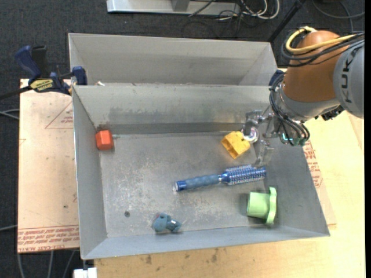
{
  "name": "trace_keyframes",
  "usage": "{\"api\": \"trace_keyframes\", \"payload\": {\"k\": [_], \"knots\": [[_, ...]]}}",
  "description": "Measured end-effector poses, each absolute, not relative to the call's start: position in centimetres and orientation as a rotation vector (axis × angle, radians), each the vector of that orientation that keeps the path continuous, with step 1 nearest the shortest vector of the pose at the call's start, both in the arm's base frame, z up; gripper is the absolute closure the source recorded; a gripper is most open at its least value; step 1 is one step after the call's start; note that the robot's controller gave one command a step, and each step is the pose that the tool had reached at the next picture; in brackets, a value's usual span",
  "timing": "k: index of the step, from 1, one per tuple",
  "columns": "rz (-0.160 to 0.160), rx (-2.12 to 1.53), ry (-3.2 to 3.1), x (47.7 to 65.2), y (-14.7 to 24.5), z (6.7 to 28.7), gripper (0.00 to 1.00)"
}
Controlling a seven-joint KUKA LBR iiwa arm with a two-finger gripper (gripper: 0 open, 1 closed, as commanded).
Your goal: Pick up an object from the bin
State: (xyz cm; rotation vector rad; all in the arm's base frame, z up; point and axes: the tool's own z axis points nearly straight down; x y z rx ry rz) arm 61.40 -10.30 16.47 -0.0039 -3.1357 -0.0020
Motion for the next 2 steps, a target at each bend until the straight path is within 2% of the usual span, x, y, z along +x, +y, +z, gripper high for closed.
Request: {"api": "trace_keyframes", "payload": {"k": [1, 2], "knots": [[-0.004, 0.414, -3.114, 54.18, -10.71, 6.82, 0.0], [-0.001, 0.419, -3.115, 54.28, -10.71, 6.94, 1.0]]}}
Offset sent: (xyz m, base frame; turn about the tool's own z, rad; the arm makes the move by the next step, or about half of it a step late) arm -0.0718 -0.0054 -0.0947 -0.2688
